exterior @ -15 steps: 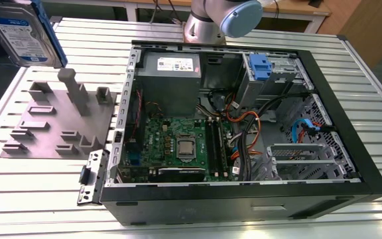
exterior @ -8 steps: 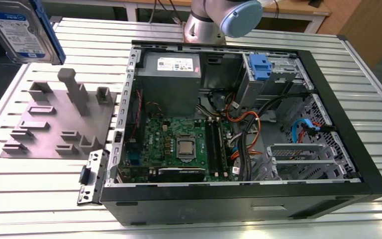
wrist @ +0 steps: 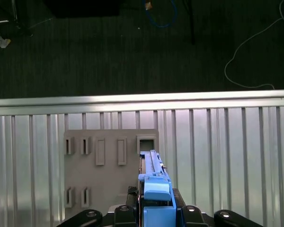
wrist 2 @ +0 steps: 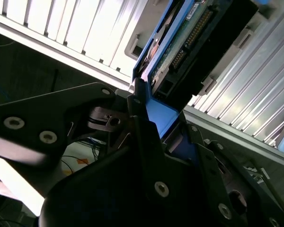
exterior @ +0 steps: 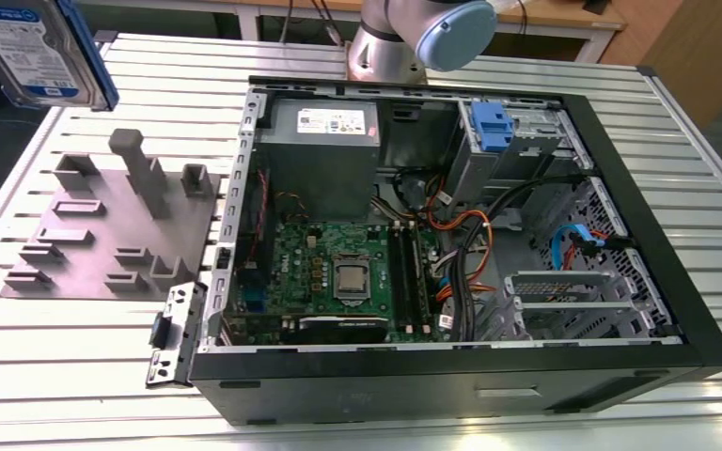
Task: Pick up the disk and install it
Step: 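Pick up the disk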
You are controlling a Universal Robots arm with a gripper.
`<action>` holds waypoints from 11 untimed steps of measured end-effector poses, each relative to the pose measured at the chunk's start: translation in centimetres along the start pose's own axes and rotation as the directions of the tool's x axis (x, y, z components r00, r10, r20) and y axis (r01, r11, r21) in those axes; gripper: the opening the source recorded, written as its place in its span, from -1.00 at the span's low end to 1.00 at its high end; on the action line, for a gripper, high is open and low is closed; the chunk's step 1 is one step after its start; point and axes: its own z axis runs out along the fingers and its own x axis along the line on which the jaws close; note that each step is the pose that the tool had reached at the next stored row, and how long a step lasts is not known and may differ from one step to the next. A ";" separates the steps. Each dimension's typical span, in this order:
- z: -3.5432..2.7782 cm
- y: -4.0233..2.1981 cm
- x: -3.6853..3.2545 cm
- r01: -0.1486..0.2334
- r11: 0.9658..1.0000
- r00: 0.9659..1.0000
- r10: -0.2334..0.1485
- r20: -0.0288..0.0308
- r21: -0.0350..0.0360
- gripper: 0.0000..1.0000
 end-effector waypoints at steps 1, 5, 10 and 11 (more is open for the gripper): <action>-0.20 0.00 0.00 0.000 1.000 1.000 0.000 0.000 0.000 -0.27; -1.06 0.00 -0.02 -0.001 1.000 1.000 0.001 0.000 -0.001 -0.27; -1.98 0.00 -0.04 -0.002 1.000 1.000 0.002 0.000 -0.002 -0.27; -2.30 -0.01 -0.04 -0.002 1.000 1.000 0.002 0.000 -0.002 -0.27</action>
